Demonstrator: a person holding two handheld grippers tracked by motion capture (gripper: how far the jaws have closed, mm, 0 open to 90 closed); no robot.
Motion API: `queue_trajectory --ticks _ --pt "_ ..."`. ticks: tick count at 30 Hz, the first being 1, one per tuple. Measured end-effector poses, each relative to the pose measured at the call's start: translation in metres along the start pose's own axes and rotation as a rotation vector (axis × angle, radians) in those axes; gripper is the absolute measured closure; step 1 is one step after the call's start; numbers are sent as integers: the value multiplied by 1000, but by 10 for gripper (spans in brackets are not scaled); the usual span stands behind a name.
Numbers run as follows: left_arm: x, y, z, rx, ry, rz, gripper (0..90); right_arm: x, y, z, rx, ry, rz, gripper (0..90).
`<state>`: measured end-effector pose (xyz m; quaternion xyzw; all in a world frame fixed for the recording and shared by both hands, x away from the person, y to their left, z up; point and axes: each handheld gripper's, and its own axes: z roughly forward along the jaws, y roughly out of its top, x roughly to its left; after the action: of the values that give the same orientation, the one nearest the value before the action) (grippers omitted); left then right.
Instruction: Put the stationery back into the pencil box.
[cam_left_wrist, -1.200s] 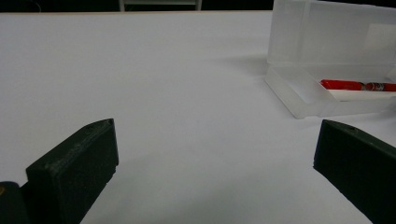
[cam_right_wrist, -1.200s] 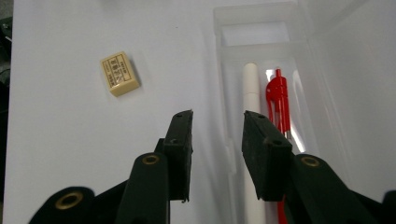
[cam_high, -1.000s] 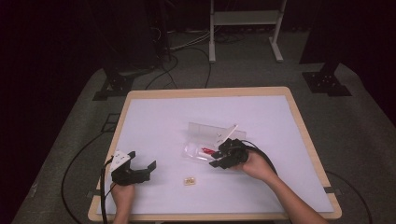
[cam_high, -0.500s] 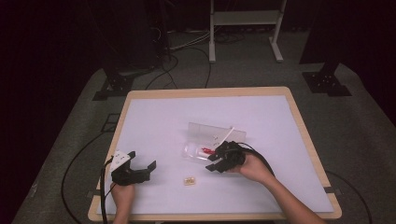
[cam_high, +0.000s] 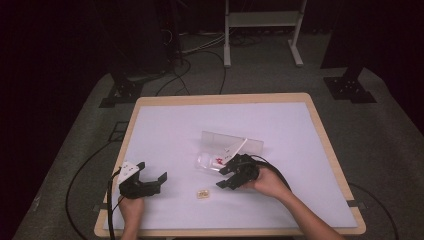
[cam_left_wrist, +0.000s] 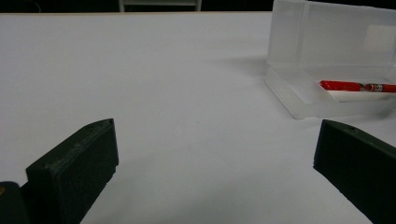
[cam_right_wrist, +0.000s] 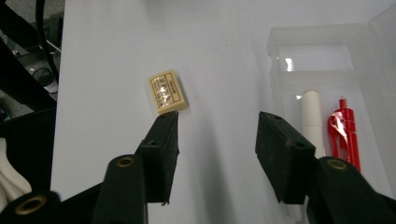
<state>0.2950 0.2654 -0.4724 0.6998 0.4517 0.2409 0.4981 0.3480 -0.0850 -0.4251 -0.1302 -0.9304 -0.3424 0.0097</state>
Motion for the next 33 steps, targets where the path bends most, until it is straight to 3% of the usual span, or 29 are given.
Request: queue_trajectory --ticks 13,33 --pt "0 0 0 -3 -2 -4 0 6 4 9 2 46 -6 383" --pt "1 0 0 -3 -4 -4 0 20 15 31 27 89 -56 389"
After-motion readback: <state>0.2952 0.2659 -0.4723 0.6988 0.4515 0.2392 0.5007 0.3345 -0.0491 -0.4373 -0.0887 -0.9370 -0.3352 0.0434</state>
